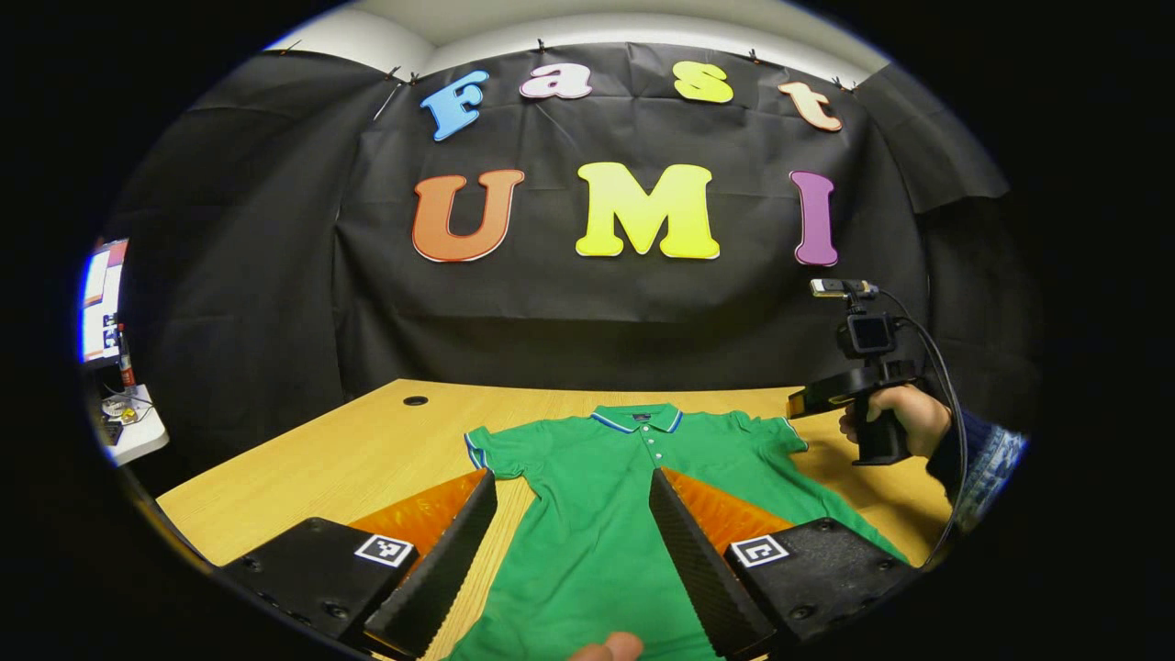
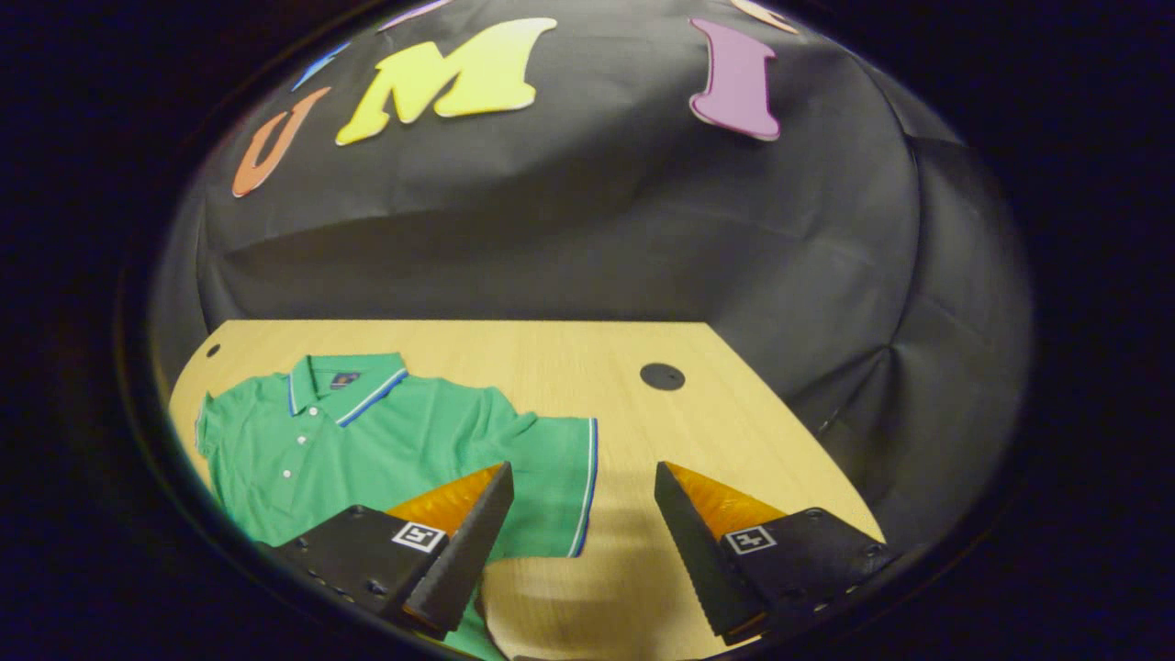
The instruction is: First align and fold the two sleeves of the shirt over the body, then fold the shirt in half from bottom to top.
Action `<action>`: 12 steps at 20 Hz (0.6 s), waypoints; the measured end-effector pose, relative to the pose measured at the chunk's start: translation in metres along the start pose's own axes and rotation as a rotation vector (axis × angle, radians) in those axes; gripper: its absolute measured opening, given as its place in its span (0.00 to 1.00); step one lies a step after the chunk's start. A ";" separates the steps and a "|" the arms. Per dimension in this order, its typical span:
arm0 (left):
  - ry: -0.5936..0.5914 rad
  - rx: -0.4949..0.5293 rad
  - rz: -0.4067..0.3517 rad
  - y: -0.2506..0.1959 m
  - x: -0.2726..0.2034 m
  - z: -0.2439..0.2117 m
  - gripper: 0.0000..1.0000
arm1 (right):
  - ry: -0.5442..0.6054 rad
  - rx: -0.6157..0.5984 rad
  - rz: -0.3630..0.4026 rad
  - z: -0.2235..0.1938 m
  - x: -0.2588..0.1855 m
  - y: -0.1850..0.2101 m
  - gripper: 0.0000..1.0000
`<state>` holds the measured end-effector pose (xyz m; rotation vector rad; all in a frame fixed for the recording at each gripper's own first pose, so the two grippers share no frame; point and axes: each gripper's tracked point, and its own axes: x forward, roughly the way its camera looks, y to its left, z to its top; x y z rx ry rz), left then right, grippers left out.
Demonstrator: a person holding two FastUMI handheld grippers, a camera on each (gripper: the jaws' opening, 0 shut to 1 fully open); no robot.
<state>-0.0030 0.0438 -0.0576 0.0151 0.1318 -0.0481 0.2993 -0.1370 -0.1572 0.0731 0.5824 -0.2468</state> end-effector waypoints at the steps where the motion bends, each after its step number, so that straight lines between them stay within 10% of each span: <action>1: 0.007 -0.001 -0.003 -0.001 0.001 -0.002 1.00 | 0.018 0.018 0.001 -0.003 0.011 -0.001 0.94; 7: 0.035 -0.004 -0.001 0.003 0.009 -0.013 1.00 | 0.105 0.060 0.054 -0.020 0.046 0.009 0.92; 12: 0.066 -0.019 0.005 0.007 0.014 -0.022 1.00 | 0.092 0.068 0.070 -0.018 0.053 0.022 0.65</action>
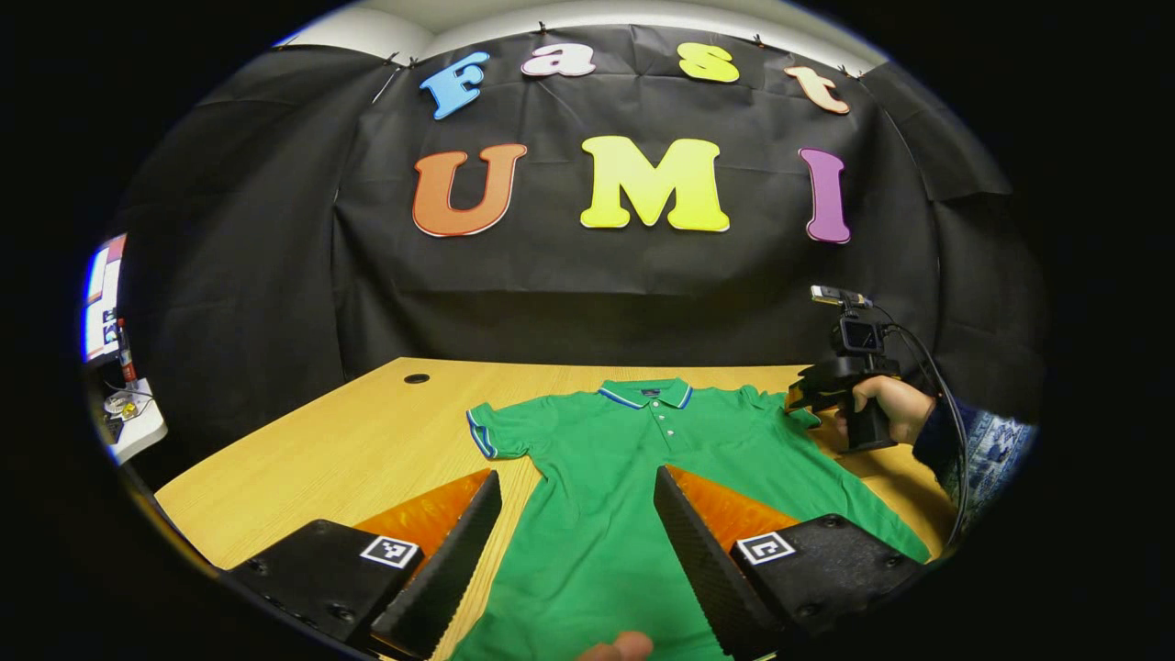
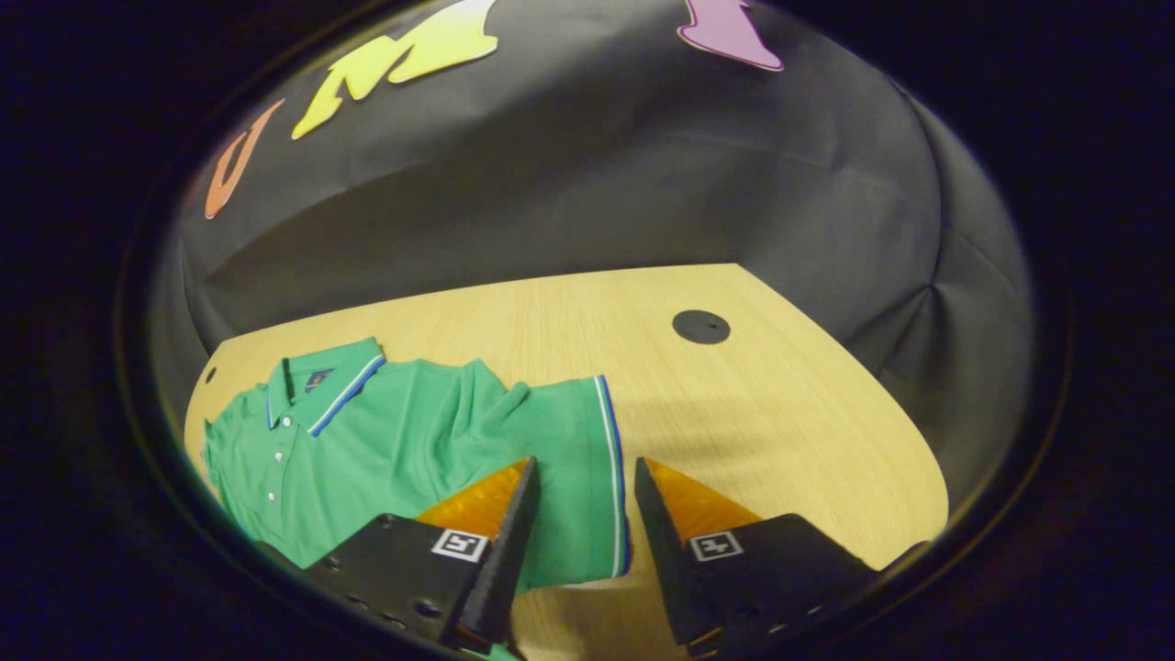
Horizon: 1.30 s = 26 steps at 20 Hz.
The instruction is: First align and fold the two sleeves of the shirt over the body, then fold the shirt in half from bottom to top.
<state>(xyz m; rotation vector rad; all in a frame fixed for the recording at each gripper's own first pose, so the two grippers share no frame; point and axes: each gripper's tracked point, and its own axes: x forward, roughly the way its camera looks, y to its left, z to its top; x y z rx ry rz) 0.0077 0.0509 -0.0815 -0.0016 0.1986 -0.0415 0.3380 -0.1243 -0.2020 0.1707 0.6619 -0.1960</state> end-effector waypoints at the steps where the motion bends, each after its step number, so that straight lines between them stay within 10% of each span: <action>1: 0.002 0.000 0.004 0.002 0.000 0.000 1.00 | -0.010 -0.002 0.009 0.002 0.002 0.004 0.56; 4: 0.001 0.002 0.014 0.006 0.000 0.001 1.00 | -0.011 -0.014 0.011 0.001 0.002 0.005 0.05; 6: -0.003 0.002 0.017 0.006 -0.001 0.002 1.00 | -0.018 -0.039 0.011 0.003 0.003 0.005 0.01; 23: -0.002 0.008 0.003 0.002 -0.003 0.002 1.00 | -0.243 -0.255 0.099 0.038 -0.058 0.085 0.00; 26: 0.002 0.011 0.009 0.004 -0.003 0.000 1.00 | -0.236 -0.180 0.250 0.026 -0.073 0.132 0.10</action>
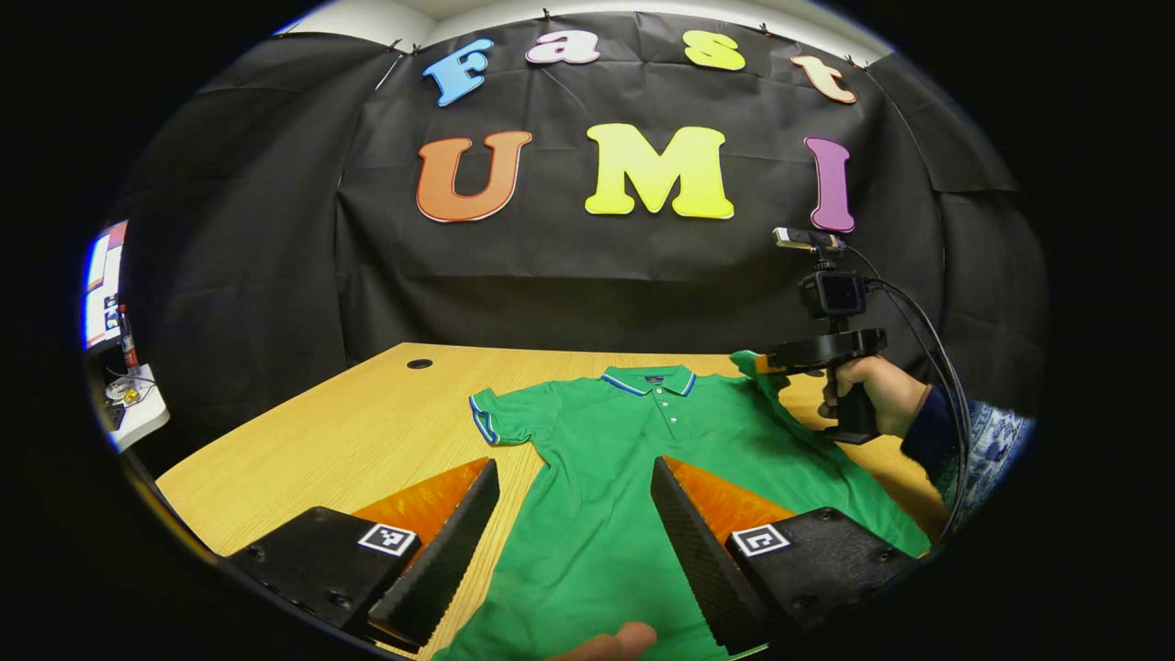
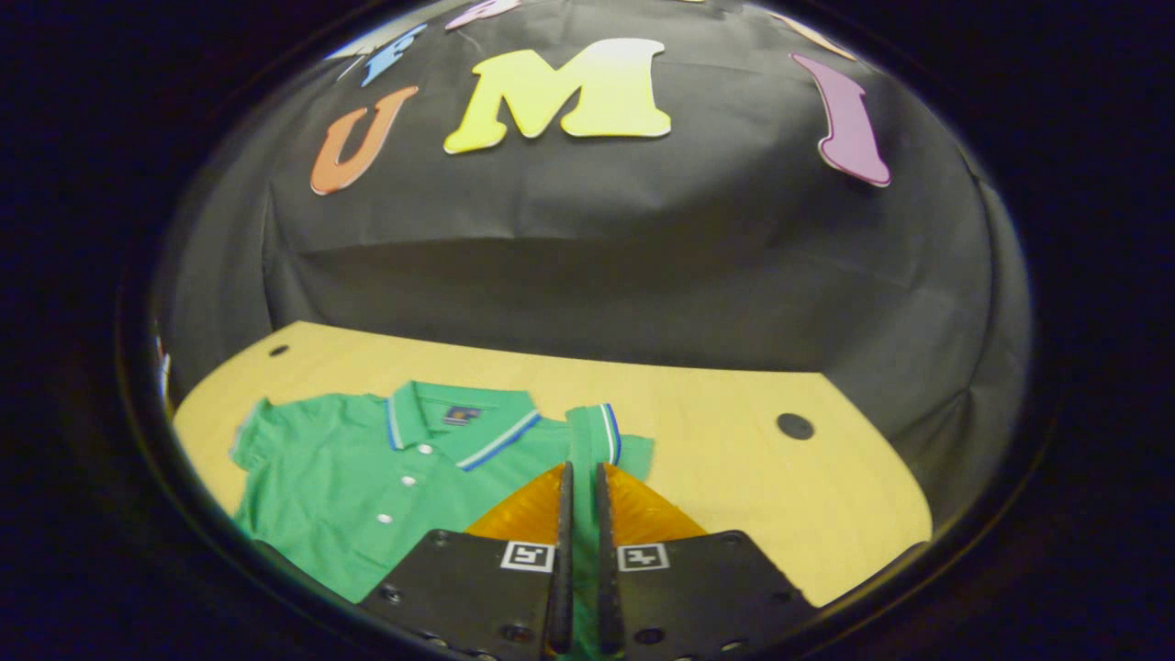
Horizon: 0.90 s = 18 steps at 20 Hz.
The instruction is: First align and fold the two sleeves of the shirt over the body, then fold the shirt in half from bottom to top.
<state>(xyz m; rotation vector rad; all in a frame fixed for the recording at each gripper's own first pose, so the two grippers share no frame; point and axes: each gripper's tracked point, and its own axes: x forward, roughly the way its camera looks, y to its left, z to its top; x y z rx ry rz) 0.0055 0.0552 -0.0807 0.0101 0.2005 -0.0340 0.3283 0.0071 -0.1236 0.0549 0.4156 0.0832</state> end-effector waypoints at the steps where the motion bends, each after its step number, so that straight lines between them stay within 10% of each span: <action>1: 0.001 -0.002 0.001 0.000 -0.001 0.000 1.00 | -0.008 0.041 0.044 0.002 -0.006 0.015 0.17; 2: 0.000 -0.004 0.003 0.000 -0.001 0.001 1.00 | -0.022 0.065 0.063 0.007 -0.010 0.022 0.51; 6: -0.008 0.000 0.027 0.006 0.000 0.004 1.00 | -0.129 0.067 0.064 0.031 -0.041 0.024 0.98; 18: 0.014 -0.059 0.170 0.047 0.008 0.038 1.00 | -0.253 0.018 0.012 0.028 -0.151 -0.006 0.96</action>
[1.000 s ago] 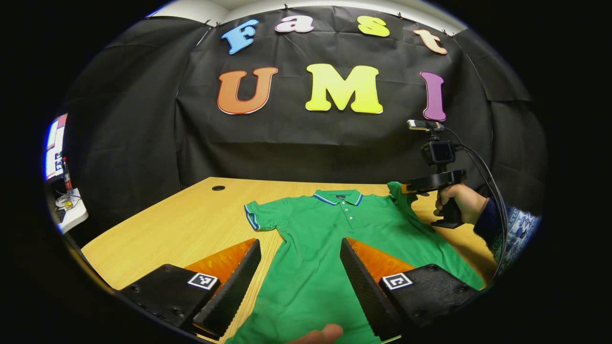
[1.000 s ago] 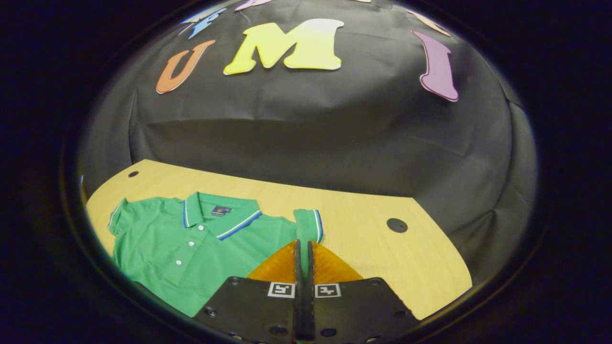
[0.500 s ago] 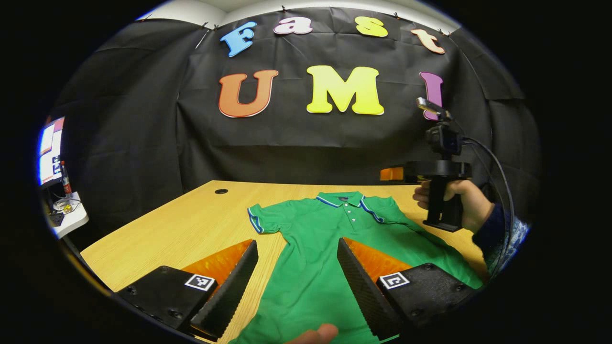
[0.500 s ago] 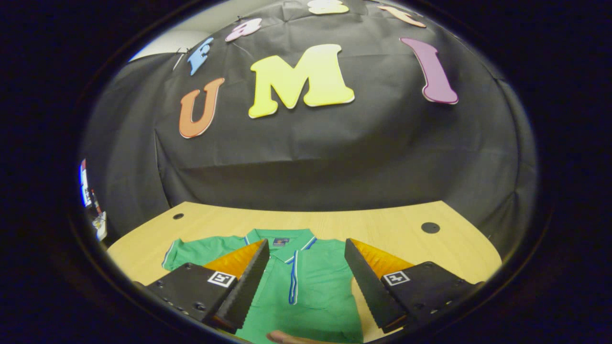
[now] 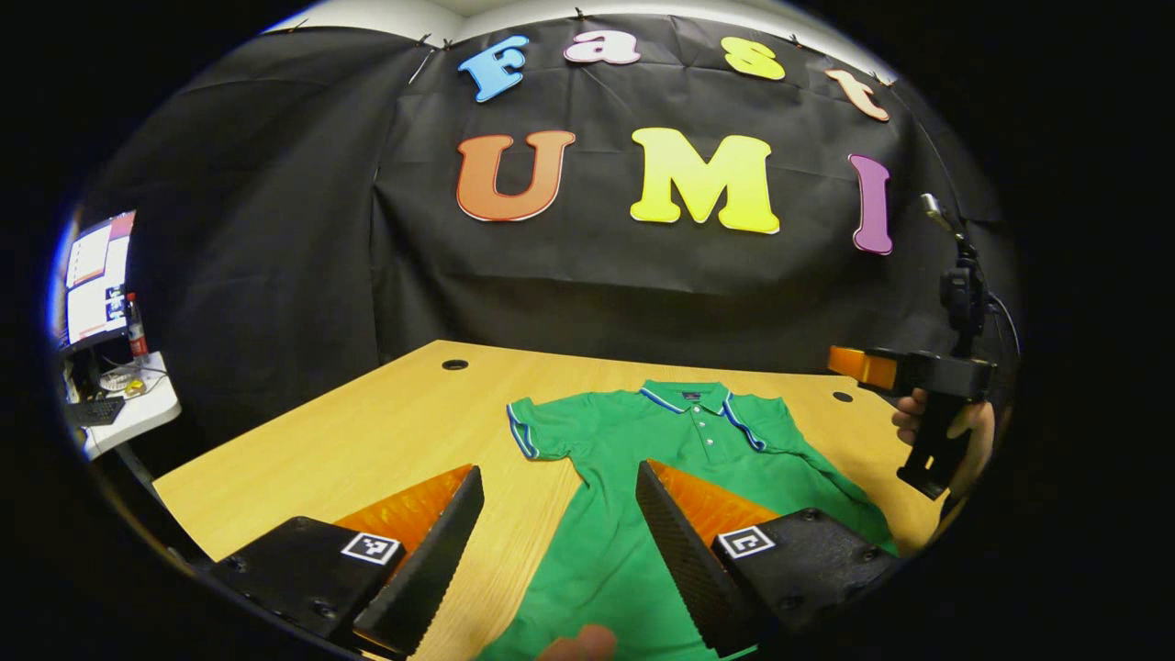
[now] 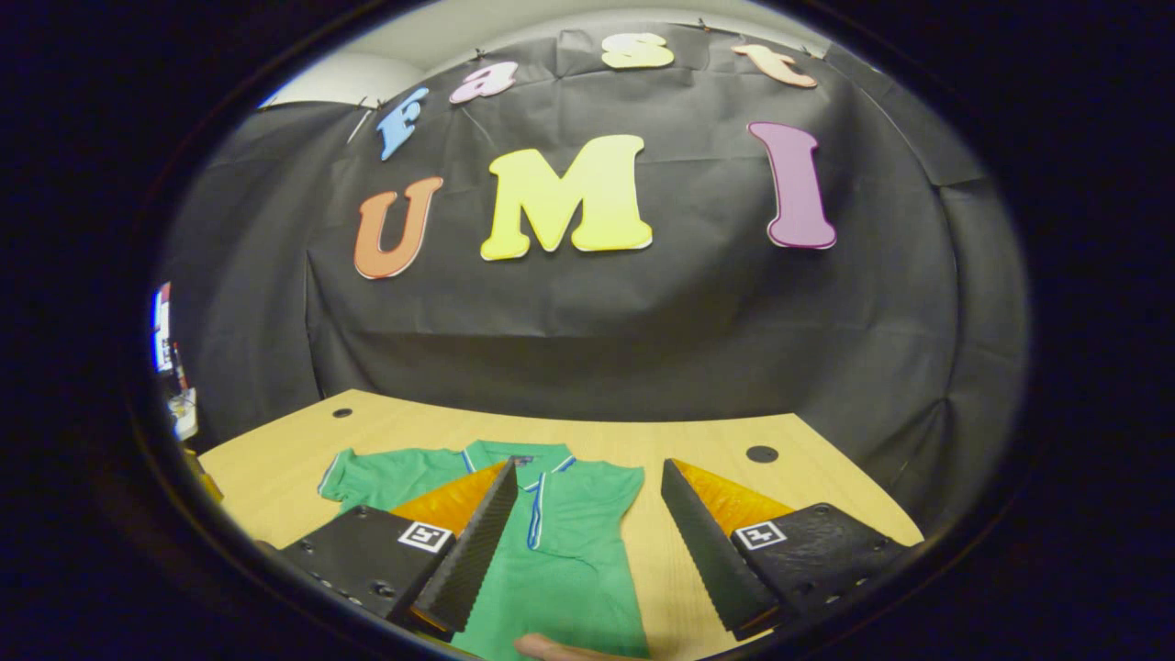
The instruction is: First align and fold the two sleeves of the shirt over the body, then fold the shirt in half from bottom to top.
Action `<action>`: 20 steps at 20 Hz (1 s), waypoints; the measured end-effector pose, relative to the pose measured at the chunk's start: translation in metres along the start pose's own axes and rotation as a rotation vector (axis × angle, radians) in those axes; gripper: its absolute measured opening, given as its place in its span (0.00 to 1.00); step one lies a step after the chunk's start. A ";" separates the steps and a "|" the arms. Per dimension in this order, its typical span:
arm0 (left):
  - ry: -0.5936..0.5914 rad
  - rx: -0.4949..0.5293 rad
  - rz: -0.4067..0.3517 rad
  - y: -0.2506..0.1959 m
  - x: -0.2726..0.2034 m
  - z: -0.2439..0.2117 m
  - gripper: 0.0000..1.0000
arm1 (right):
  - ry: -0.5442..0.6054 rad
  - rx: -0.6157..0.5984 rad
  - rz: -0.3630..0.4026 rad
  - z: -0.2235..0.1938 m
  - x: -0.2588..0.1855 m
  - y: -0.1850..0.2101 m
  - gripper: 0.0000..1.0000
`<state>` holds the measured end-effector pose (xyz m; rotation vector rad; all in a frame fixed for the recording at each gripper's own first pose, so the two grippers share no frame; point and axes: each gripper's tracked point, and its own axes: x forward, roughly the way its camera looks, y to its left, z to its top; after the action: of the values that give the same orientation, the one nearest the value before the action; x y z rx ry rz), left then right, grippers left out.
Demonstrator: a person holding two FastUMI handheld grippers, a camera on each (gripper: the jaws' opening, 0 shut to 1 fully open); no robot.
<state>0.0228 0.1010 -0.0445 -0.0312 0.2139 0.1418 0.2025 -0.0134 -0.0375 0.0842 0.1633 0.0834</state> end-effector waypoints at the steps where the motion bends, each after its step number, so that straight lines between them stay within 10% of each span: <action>1: -0.011 -0.007 0.029 0.007 0.003 0.011 1.00 | -0.026 0.009 0.003 0.003 -0.005 -0.003 0.96; 10: -0.041 -0.095 0.088 0.041 0.090 0.081 1.00 | -0.105 0.075 -0.059 0.027 -0.023 -0.043 0.96; 20: 0.194 -0.168 0.059 0.038 0.230 -0.009 1.00 | -0.186 0.028 -0.072 0.048 -0.049 -0.042 0.92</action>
<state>0.2376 0.1702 -0.1026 -0.2061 0.3966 0.2151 0.1656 -0.0632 0.0141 0.1130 -0.0188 0.0010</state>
